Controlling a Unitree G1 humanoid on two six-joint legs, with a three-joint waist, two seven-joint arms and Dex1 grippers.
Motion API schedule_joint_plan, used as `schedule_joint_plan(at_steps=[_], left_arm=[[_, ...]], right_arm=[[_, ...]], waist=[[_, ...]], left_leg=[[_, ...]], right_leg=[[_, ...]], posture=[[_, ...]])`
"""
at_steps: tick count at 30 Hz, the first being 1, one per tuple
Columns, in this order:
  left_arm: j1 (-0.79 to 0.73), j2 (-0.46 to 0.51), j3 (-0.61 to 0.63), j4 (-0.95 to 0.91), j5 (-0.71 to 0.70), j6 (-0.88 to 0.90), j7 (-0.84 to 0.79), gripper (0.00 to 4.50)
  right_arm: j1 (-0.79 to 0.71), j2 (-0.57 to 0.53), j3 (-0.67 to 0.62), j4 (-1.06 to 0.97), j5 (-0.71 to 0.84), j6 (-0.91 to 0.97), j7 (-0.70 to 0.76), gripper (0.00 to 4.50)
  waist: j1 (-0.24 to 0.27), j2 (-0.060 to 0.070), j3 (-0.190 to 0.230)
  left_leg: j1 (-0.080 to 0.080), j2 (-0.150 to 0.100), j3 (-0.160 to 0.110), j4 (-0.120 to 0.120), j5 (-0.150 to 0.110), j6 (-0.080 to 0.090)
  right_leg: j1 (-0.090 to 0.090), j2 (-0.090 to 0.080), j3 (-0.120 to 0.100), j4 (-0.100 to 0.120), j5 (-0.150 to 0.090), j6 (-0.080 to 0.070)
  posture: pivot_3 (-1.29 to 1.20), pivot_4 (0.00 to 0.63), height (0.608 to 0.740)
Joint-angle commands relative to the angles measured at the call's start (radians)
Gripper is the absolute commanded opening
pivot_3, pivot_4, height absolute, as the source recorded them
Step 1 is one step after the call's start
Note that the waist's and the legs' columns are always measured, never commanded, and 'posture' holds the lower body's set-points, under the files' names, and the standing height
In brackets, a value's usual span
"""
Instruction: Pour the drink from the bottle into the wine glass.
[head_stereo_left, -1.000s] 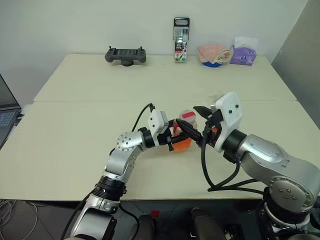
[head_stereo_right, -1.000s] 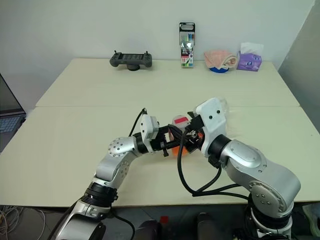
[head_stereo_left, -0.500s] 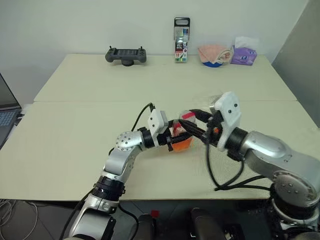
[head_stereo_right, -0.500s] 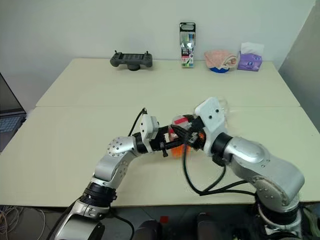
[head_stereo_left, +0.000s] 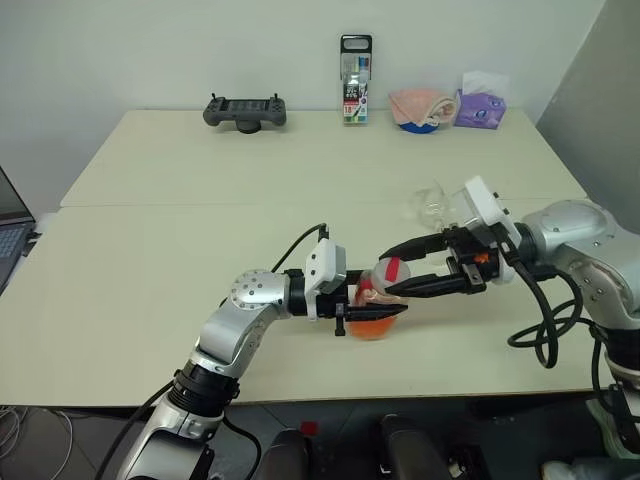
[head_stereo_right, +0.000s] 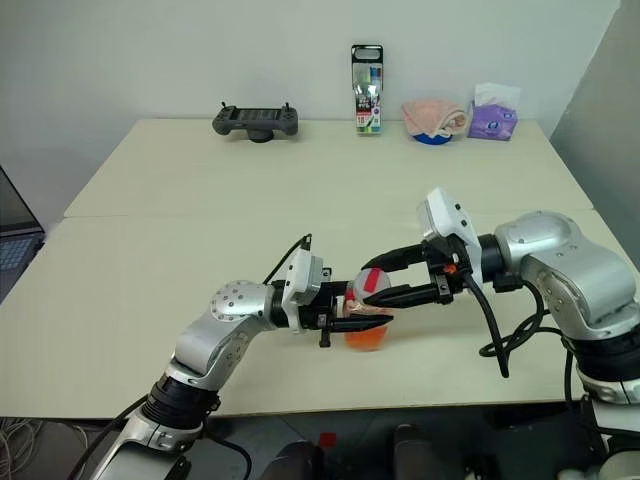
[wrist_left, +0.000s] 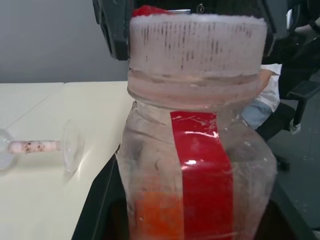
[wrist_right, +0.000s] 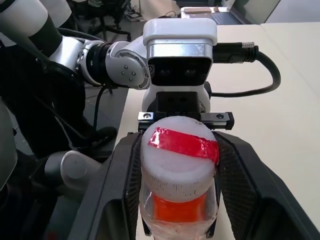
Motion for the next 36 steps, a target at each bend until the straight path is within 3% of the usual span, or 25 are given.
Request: schedule_joint_plan(at_steps=[1,8,16,22,26,32,36], left_arm=[[-0.034,-0.014,0.053,-0.022,-0.007,-0.021,0.042,1.65],[-0.043,-0.037,0.055,0.005,0.009,-0.058,0.06,1.65],[-0.056,-0.077,0.069,0.059,0.03,-0.121,0.099,1.65],[-0.055,-0.085,0.076,0.094,0.039,-0.149,0.098,1.64],[-0.07,-0.102,0.085,0.131,0.052,-0.179,0.113,1.64],[-0.085,-0.119,0.094,0.166,0.055,-0.209,0.115,1.64],[-0.083,-0.121,0.093,0.167,0.056,-0.211,0.112,1.64]], right_arm=[[-0.027,0.023,0.018,0.002,0.008,-0.014,0.037,1.83],[0.001,0.022,-0.023,-0.013,-0.02,-0.043,-0.02,4.22],[0.127,0.117,-0.189,-0.221,-0.003,0.099,-0.457,4.27],[0.234,0.236,-0.288,-0.502,0.174,0.301,-0.788,4.27],[0.271,0.312,-0.258,-0.621,0.222,0.393,-0.992,4.27],[0.257,0.444,-0.202,-0.663,0.116,0.465,-1.292,4.27],[0.244,0.492,-0.195,-0.682,0.075,0.51,-1.396,4.27]], waist=[[0.006,0.0,0.0],[0.013,0.0,0.0],[0.014,0.0,0.0],[0.015,0.0,0.0],[0.014,0.0,0.0],[0.013,0.0,0.0],[0.012,0.0,0.0]], left_leg=[[0.0,0.0,0.0,0.0,0.0,0.0],[-0.001,-0.001,-0.002,0.0,0.0,0.0],[-0.001,0.0,-0.002,0.0,0.0,0.0],[-0.001,0.0,-0.002,0.0,0.0,0.0],[-0.001,-0.001,-0.001,0.0,0.0,0.0],[-0.001,-0.001,-0.002,0.0,0.0,0.0],[-0.001,-0.001,-0.002,0.0,0.0,0.0]], right_leg=[[0.0,0.0,0.0,0.0,0.0,0.0],[0.0,-0.001,-0.001,-0.001,0.0,0.0],[-0.001,-0.001,-0.001,0.0,0.0,0.0],[-0.001,-0.001,-0.001,0.001,0.0,0.0],[0.0,-0.001,0.0,0.001,0.0,0.0],[-0.001,-0.001,0.0,0.002,0.0,0.0],[-0.001,0.0,0.0,0.001,0.0,0.0]], posture=[[0.0,0.15,0.74],[0.0,0.15,0.74],[0.0,0.15,0.74],[0.0,0.15,0.74],[0.0,0.15,0.74],[0.0,0.15,0.74],[0.0,0.15,0.74]])
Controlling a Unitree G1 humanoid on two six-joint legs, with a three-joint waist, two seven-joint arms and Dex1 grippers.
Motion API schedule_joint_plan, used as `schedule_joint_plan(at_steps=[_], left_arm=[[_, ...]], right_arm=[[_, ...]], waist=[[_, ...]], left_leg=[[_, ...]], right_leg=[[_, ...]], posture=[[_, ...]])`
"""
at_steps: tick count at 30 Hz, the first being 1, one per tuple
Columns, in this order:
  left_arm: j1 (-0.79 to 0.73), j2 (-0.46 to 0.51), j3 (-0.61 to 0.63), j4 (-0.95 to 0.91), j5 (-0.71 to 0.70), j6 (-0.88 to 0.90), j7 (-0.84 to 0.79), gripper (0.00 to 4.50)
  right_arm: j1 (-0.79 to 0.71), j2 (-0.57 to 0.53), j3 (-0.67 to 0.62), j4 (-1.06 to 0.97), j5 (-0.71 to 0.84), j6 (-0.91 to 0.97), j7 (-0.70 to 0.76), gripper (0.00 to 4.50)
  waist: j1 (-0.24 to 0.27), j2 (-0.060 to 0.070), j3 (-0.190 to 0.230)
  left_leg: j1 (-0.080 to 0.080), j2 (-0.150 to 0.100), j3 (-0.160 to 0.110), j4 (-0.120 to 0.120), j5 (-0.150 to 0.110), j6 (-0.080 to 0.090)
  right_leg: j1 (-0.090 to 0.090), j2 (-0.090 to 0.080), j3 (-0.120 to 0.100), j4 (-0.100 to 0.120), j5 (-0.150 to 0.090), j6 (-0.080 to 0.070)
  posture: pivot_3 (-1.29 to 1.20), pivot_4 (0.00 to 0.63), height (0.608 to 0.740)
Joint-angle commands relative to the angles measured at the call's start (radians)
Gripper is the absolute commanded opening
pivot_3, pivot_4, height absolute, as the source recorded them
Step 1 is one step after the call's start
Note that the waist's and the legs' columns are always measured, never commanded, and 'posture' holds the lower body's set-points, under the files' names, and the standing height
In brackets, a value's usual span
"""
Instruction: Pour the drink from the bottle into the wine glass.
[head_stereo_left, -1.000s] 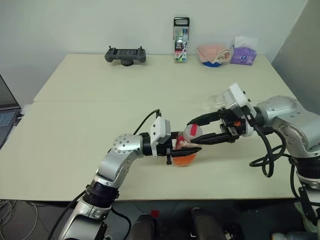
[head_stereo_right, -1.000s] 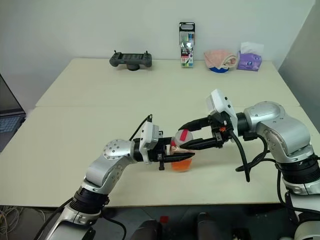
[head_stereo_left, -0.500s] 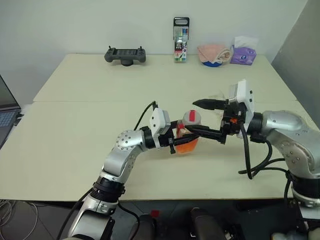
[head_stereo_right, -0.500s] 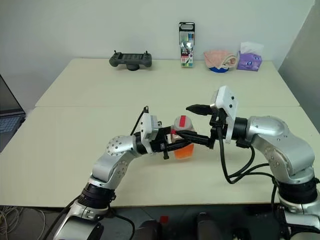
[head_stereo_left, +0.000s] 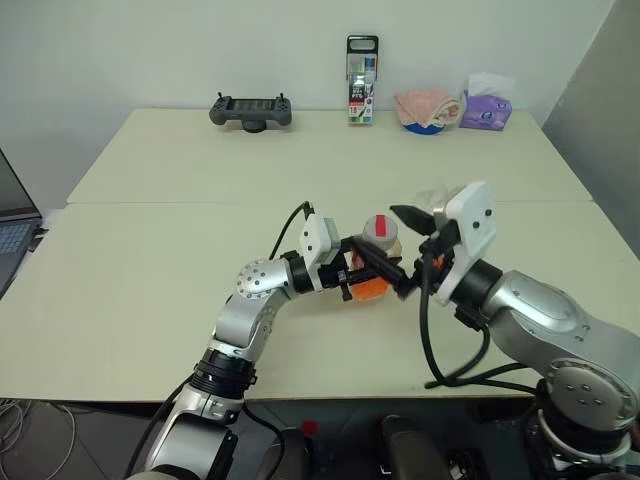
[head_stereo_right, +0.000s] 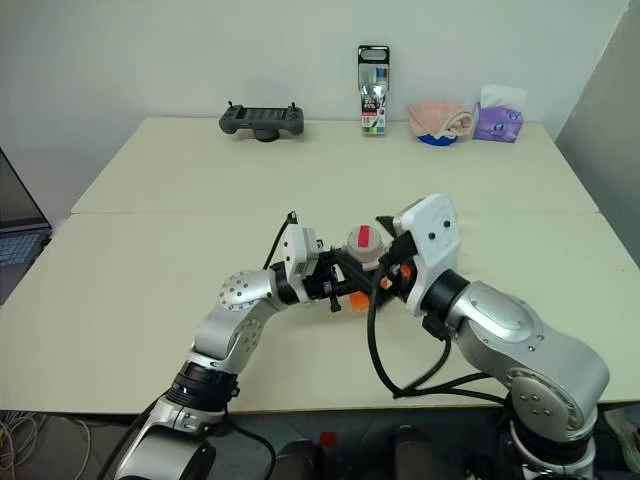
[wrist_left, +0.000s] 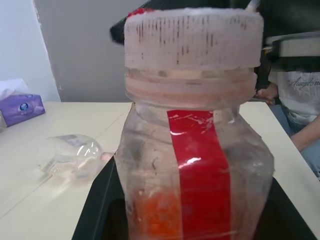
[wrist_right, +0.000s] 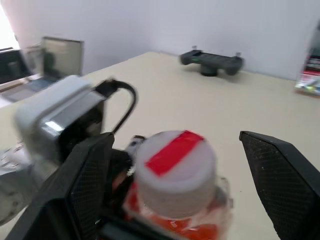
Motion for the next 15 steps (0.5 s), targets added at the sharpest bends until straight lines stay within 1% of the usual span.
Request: schedule_joint_plan(at_steps=[1,6,9,11,14,15], left_arm=[[-0.016,-0.005,0.022,-0.022,-0.013,-0.025,-0.001,1.64],[-0.004,-0.001,0.016,-0.025,-0.006,-0.024,-0.002,1.64],[-0.007,-0.001,0.016,-0.025,-0.006,-0.021,-0.001,1.64],[-0.012,-0.001,0.018,-0.025,-0.004,-0.018,0.001,1.64],[-0.016,0.002,0.021,-0.026,-0.002,-0.015,0.007,1.64],[-0.016,0.003,0.021,-0.029,-0.002,-0.013,0.008,1.64]], right_arm=[[-0.027,0.038,0.003,-0.062,-0.02,0.028,-0.076,4.27],[-0.019,0.103,0.026,-0.076,-0.033,0.058,-0.134,4.27],[-0.03,0.099,0.017,-0.066,-0.038,0.068,-0.136,3.66],[-0.042,0.092,0.009,-0.061,-0.039,0.07,-0.133,3.04],[-0.06,0.052,0.001,-0.047,-0.041,0.063,-0.097,1.99],[-0.068,0.029,-0.001,-0.036,-0.039,0.052,-0.071,1.88]], waist=[[-0.001,0.0,0.0],[-0.002,0.0,0.0],[-0.002,0.0,0.0],[-0.003,0.0,0.0],[-0.003,0.0,0.0],[-0.003,0.0,0.0]], left_leg=[[0.0,0.0,0.0,0.0,0.0,0.0],[0.0,0.0,-0.001,-0.001,0.0,0.0],[0.0,0.0,0.0,0.0,0.0,0.0],[0.0,0.0,0.0,0.0,0.0,0.0],[0.0,0.0,-0.001,0.0,0.0,0.0],[0.0,0.0,-0.001,0.0,0.0,0.0]], right_leg=[[0.0,0.0,0.0,0.0,0.0,0.0],[0.0,0.0,0.0,0.0,0.0,0.0],[0.0,0.0,0.0,0.0,0.0,0.0],[0.0,0.0,0.0,0.0,0.0,0.0],[0.0,0.0,-0.001,0.0,0.0,0.0],[0.0,0.0,-0.001,0.0,0.0,0.0]], posture=[[0.0,0.15,0.74],[0.0,0.15,0.74],[0.0,0.15,0.74],[0.0,0.15,0.74],[0.0,0.15,0.74],[0.0,0.15,0.74]])
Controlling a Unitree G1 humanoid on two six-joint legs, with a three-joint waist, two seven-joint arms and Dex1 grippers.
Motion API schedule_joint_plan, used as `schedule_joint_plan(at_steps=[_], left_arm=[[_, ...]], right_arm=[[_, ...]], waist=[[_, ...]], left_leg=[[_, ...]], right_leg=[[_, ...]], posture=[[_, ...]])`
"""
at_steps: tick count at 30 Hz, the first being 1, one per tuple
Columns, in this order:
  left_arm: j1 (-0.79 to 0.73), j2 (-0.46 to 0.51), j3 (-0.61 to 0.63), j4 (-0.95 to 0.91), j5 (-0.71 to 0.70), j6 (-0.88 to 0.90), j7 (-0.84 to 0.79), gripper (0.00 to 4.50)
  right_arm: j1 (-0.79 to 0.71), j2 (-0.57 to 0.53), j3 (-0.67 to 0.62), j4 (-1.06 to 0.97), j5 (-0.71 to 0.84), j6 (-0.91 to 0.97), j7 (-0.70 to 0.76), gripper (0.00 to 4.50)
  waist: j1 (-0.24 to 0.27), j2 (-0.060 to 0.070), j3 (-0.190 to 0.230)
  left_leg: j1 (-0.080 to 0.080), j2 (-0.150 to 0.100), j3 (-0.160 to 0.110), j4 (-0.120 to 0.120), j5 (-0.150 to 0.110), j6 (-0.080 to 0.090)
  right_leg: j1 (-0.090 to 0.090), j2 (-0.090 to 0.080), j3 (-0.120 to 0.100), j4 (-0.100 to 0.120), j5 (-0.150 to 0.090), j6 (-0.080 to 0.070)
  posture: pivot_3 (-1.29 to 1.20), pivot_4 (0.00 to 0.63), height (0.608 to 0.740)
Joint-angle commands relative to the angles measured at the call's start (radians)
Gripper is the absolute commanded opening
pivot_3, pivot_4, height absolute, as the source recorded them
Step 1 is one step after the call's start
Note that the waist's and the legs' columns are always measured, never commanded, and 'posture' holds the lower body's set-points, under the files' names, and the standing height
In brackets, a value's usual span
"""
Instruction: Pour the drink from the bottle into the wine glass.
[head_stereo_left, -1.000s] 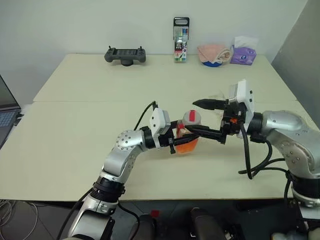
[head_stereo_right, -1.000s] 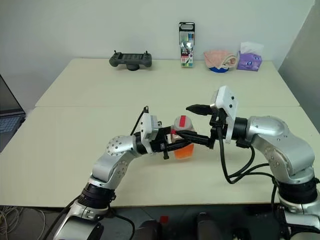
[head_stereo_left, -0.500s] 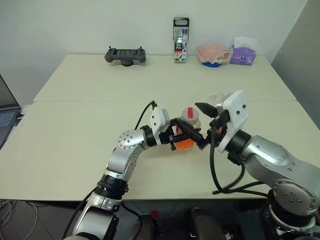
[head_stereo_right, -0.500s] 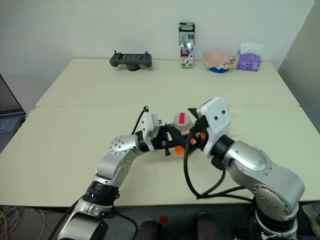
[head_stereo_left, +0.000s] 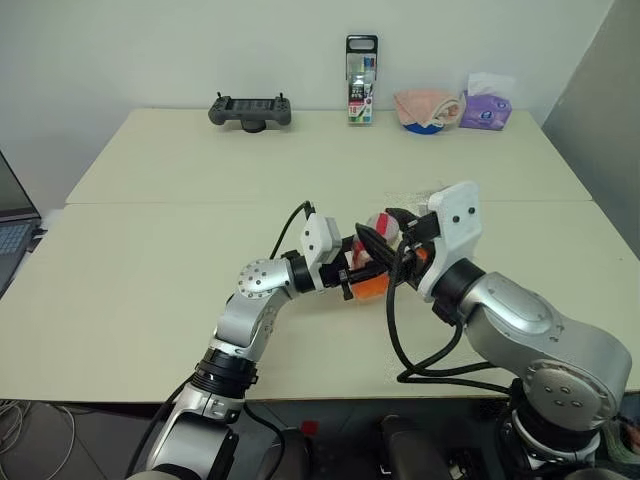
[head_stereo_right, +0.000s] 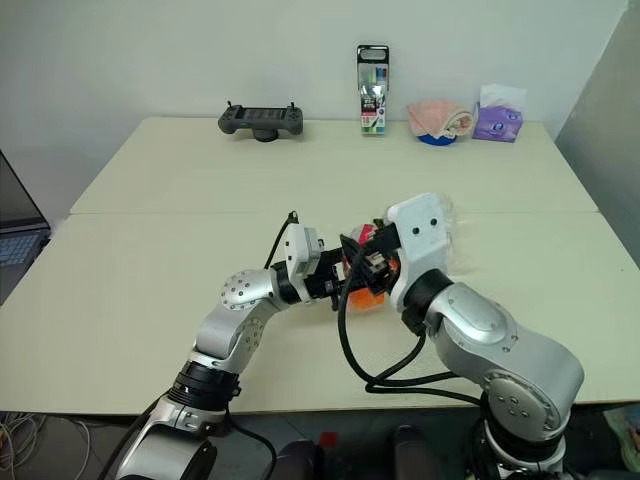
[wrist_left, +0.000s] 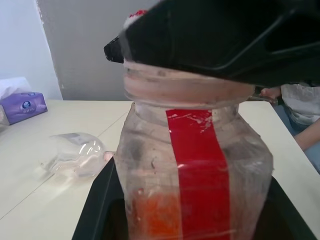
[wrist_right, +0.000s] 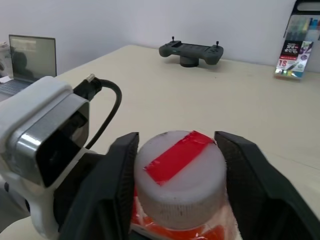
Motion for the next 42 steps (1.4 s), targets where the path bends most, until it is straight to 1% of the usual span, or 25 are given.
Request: schedule_joint_plan(at_steps=[1,3,5,6,7,9,10,11,12,13,16,18,21,26,28,31,36,42], left_arm=[[-0.015,0.005,0.021,-0.038,-0.011,-0.011,0.001,1.64],[-0.007,0.01,0.015,-0.06,-0.019,0.012,-0.003,1.64],[0.003,0.018,0.004,-0.09,-0.034,0.043,-0.013,1.64],[0.008,0.025,-0.001,-0.107,-0.044,0.062,-0.021,1.64],[0.009,0.028,-0.003,-0.117,-0.051,0.076,-0.027,1.64],[0.01,0.042,-0.01,-0.148,-0.078,0.128,-0.048,1.64],[0.011,0.048,-0.014,-0.165,-0.089,0.15,-0.056,1.64],[0.013,0.055,-0.016,-0.184,-0.098,0.17,-0.063,1.64],[0.014,0.06,-0.016,-0.196,-0.102,0.181,-0.066,1.63],[0.018,0.068,-0.014,-0.213,-0.112,0.201,-0.066,1.63],[0.027,0.086,-0.013,-0.241,-0.124,0.235,-0.071,1.63],[0.037,0.094,-0.015,-0.25,-0.118,0.239,-0.073,1.63],[0.047,0.096,-0.013,-0.257,-0.111,0.237,-0.064,1.63],[0.043,0.094,-0.009,-0.244,-0.098,0.219,-0.052,1.63],[0.041,0.093,-0.008,-0.235,-0.095,0.212,-0.05,1.63],[0.039,0.09,-0.013,-0.224,-0.088,0.202,-0.052,1.63],[0.032,0.085,-0.015,-0.205,-0.083,0.189,-0.057,1.63],[0.023,0.077,-0.017,-0.18,-0.076,0.175,-0.067,1.63]], right_arm=[[-0.04,-0.076,-0.061,-0.009,-0.023,-0.048,0.063,1.88],[-0.061,-0.147,-0.062,0.038,0.001,-0.119,0.205,1.88],[-0.08,-0.217,-0.076,0.121,0.064,-0.2,0.417,1.88],[-0.09,-0.267,-0.071,0.171,0.094,-0.241,0.561,1.88],[-0.097,-0.305,-0.066,0.21,0.11,-0.274,0.662,1.88],[-0.126,-0.434,-0.003,0.324,0.147,-0.308,0.991,1.89],[-0.159,-0.462,0.03,0.408,0.127,-0.353,1.11,1.89],[-0.211,-0.457,0.058,0.521,0.096,-0.41,1.201,1.89],[-0.248,-0.445,0.074,0.6,0.068,-0.457,1.251,1.89],[-0.28,-0.455,0.107,0.66,0.031,-0.507,1.335,1.89],[-0.33,-0.474,0.157,0.756,-0.031,-0.588,1.49,1.89],[-0.363,-0.466,0.174,0.816,-0.069,-0.634,1.537,1.89],[-0.394,-0.454,0.187,0.864,-0.137,-0.682,1.523,1.89],[-0.401,-0.458,0.169,0.858,-0.126,-0.645,1.535,1.89],[-0.399,-0.456,0.156,0.855,-0.131,-0.644,1.514,2.63],[-0.393,-0.449,0.133,0.851,-0.148,-0.666,1.476,3.59],[-0.366,-0.463,0.104,0.813,-0.156,-0.659,1.447,3.6],[-0.276,-0.489,0.018,0.659,-0.067,-0.558,1.368,3.6]], waist=[[0.0,0.0,0.0],[0.0,0.0,0.0],[0.0,0.0,0.0],[-0.001,0.0,0.0],[-0.001,0.0,0.0],[-0.001,0.0,0.0],[-0.001,0.0,0.0],[-0.003,0.0,0.0],[-0.006,-0.001,0.001],[-0.01,-0.001,0.001],[-0.011,-0.001,0.001],[-0.009,0.0,0.001],[-0.007,-0.001,0.001],[0.002,0.0,0.001],[0.002,-0.001,0.001],[0.002,-0.001,0.001],[0.002,0.0,0.001],[0.004,-0.001,0.001]], left_leg=[[0.0,0.0,0.0,0.0,0.0,0.0],[0.0,0.0,0.001,0.0,0.0,0.0],[0.0,0.0,0.001,0.0,0.0,0.0],[0.0,0.0,0.001,0.0,0.0,0.0],[0.0,0.0,0.001,0.0,0.0,0.0],[0.0,0.0,0.001,0.0,0.0,0.0],[0.0,0.0,0.001,0.0,0.0,0.0],[0.001,0.0,0.002,0.0,0.0,0.0],[0.001,0.0,0.002,0.0,0.0,0.001],[0.002,0.0,0.003,0.0,0.0,0.001],[0.002,0.001,0.001,0.0,0.0,0.001],[0.001,0.001,0.0,0.0,0.0,0.001],[0.001,0.001,0.001,0.0,0.0,0.001],[0.0,0.0,0.001,0.0,0.0,0.0],[0.0,0.0,0.0,0.0,0.0,0.0],[0.0,0.0,0.001,0.0,0.0,0.0],[0.0,0.0,0.0,0.0,0.0,0.0],[0.0,0.0,0.001,0.0,0.0,0.0]], right_leg=[[0.0,0.0,0.0,0.0,0.0,0.0],[0.0,0.0,0.0,-0.001,0.0,0.0],[0.0,0.0,0.0,-0.001,0.0,0.0],[0.0,0.0,0.0,-0.001,0.0,0.0],[0.001,0.0,0.0,-0.001,0.0,0.0],[0.001,0.0,0.0,-0.001,0.0,0.0],[0.001,0.0,0.0,-0.002,0.0,0.0],[0.001,0.0,0.0,-0.002,0.0,0.0],[0.001,0.0,0.0,-0.001,0.0,0.0],[0.001,0.001,0.001,-0.001,0.0,0.0],[0.001,0.001,0.0,0.001,0.0,0.0],[0.001,0.001,-0.001,0.0,0.0,0.0],[0.001,0.0,0.0,0.0,0.0,0.0],[0.0,-0.001,0.0,-0.001,0.0,0.0],[0.0,-0.001,0.0,-0.001,0.0,0.0],[0.0,-0.001,0.0,-0.001,0.0,0.0],[0.0,-0.001,0.0,0.0,0.0,0.0],[0.0,-0.001,0.0,-0.001,0.001,-0.001]], posture=[[0.0,0.15,0.74],[0.0,0.15,0.74],[0.0,0.15,0.74],[0.0,0.15,0.74],[0.0,0.15,0.74],[0.0,0.15,0.74],[0.0,0.15,0.74],[0.0,0.15,0.74],[0.0,0.15,0.74],[0.0,0.15,0.74],[0.0,0.15,0.74],[0.0,0.15,0.74],[0.0,0.15,0.74],[0.0,0.15,0.74],[0.0,0.15,0.74],[0.0,0.15,0.74],[0.0,0.15,0.74],[0.0,0.15,0.74]])
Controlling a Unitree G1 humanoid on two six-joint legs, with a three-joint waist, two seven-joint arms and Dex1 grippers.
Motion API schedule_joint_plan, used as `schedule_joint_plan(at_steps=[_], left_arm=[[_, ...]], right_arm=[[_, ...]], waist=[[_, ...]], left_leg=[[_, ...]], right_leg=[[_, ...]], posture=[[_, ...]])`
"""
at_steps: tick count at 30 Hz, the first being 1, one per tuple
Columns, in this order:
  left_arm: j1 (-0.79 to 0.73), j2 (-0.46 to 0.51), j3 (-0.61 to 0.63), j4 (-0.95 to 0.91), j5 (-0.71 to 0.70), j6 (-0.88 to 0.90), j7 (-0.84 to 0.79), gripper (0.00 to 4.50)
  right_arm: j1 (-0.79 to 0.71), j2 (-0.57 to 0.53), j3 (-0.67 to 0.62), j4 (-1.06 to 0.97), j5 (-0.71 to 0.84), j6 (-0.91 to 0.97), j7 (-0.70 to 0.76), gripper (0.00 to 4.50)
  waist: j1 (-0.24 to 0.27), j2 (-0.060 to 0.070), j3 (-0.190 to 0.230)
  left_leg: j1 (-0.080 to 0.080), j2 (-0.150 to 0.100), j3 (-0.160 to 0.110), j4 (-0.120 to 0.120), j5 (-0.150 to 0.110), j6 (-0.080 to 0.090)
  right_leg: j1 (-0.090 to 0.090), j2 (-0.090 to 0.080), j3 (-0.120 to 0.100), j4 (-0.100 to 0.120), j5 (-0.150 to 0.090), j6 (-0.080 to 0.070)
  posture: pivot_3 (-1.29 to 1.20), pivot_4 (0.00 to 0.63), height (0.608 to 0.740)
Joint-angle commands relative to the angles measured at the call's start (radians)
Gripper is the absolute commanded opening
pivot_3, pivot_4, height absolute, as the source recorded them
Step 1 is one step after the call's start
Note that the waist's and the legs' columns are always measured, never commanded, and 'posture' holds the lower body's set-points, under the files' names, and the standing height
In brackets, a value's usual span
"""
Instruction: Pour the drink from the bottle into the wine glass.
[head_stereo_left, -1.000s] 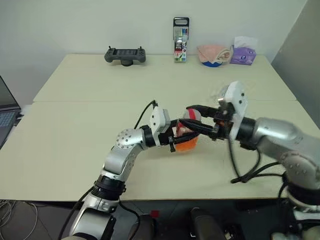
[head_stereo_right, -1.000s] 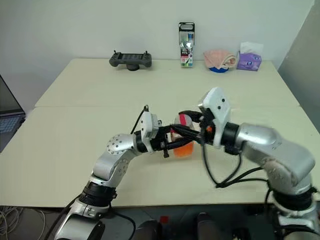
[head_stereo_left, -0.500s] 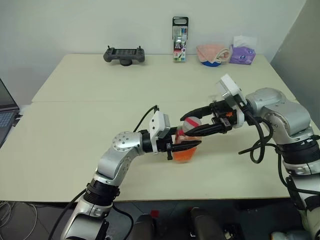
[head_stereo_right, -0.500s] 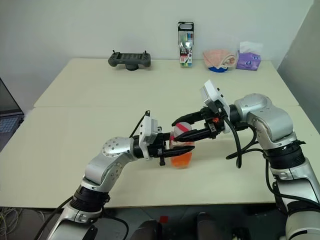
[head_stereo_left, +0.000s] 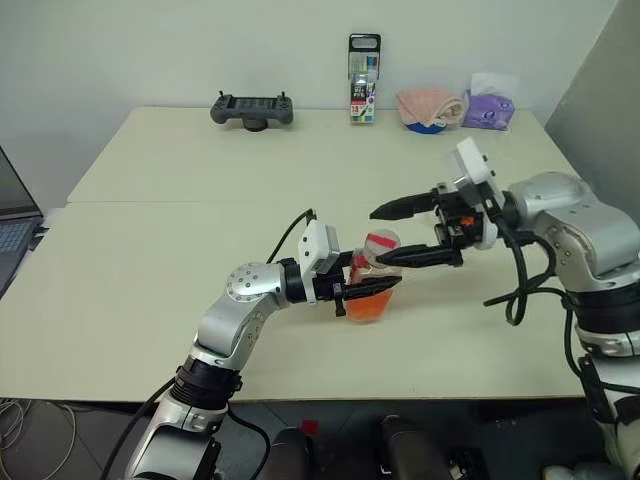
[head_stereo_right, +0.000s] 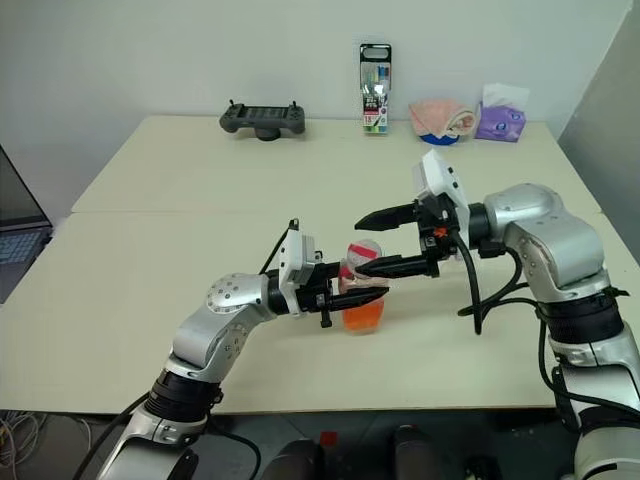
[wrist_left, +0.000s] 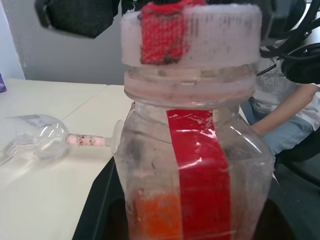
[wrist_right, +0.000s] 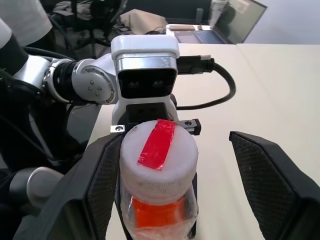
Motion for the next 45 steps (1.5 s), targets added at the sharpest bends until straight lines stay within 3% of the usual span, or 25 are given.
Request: schedule_joint_plan(at_steps=[1,7,11,19,24,26,29,36,45], left_arm=[[-0.031,-0.014,0.004,0.001,0.001,-0.038,-0.011,1.63],[-0.049,-0.025,0.009,0.029,0.01,-0.059,-0.012,1.63],[-0.054,-0.026,0.015,0.045,0.018,-0.083,-0.01,1.63],[-0.082,-0.051,0.036,0.101,0.035,-0.151,0.008,1.63],[-0.093,-0.059,0.039,0.125,0.036,-0.167,0.005,1.63],[-0.091,-0.058,0.038,0.125,0.036,-0.169,0.003,1.63],[-0.092,-0.058,0.037,0.126,0.036,-0.168,0.003,1.63],[-0.091,-0.057,0.037,0.127,0.036,-0.166,0.003,1.63],[-0.074,-0.052,0.035,0.113,0.039,-0.167,0.009,1.63]], right_arm=[[0.05,-0.014,-0.086,-0.138,0.072,0.057,-0.075,3.6],[0.194,-0.008,-0.19,-0.363,0.168,0.162,-0.277,3.6],[0.239,0.029,-0.241,-0.466,0.179,0.229,-0.496,3.6],[0.289,0.153,-0.26,-0.661,0.336,0.404,-0.88,3.6],[0.311,0.246,-0.218,-0.689,0.3,0.432,-1.101,3.6],[0.307,0.269,-0.215,-0.69,0.316,0.434,-1.138,3.78],[0.294,0.264,-0.209,-0.698,0.326,0.445,-1.17,4.49],[0.297,0.216,-0.165,-0.703,0.322,0.444,-1.162,4.5],[0.276,0.255,-0.093,-0.656,0.219,0.388,-1.188,4.5]], waist=[[0.001,0.0,0.0],[0.0,0.0,0.0],[-0.001,0.0,0.0],[0.0,0.0,0.0],[-0.001,0.0,0.0],[-0.001,0.0,0.0],[-0.001,0.0,0.0],[-0.001,0.0,0.0],[-0.002,0.0,0.0]], left_leg=[[0.0,0.0,0.0,0.0,0.0,0.0],[0.0,0.0,0.001,0.0,0.0,0.0],[0.001,0.0,0.001,0.0,0.0,0.0],[0.0,0.0,0.0,0.0,0.0,0.0],[0.0,0.0,0.0,0.0,0.0,0.0],[0.0,0.0,0.0,0.0,0.0,0.0],[0.0,0.0,0.0,0.0,0.0,0.0],[0.0,0.0,0.0,0.0,0.0,0.0],[0.0,0.0,0.0,0.0,0.0,0.0]], right_leg=[[0.0,0.0,0.0,0.0,0.0,0.0],[0.0,0.0,0.0,0.001,-0.001,0.001],[0.0,0.001,0.001,0.001,-0.001,0.001],[0.0,0.001,0.0,0.001,-0.001,0.001],[0.0,0.001,0.001,0.001,-0.001,0.001],[0.0,0.001,0.001,0.001,-0.001,0.001],[0.0,0.001,0.0,0.001,-0.001,0.001],[0.0,0.001,0.0,0.001,-0.001,0.001],[0.0,0.001,0.0,0.001,-0.001,0.001]], posture=[[0.0,0.15,0.74],[0.0,0.15,0.74],[0.0,0.15,0.74],[0.0,0.15,0.74],[0.0,0.15,0.74],[0.0,0.15,0.74],[0.0,0.15,0.74],[0.0,0.15,0.74],[0.0,0.15,0.74]])
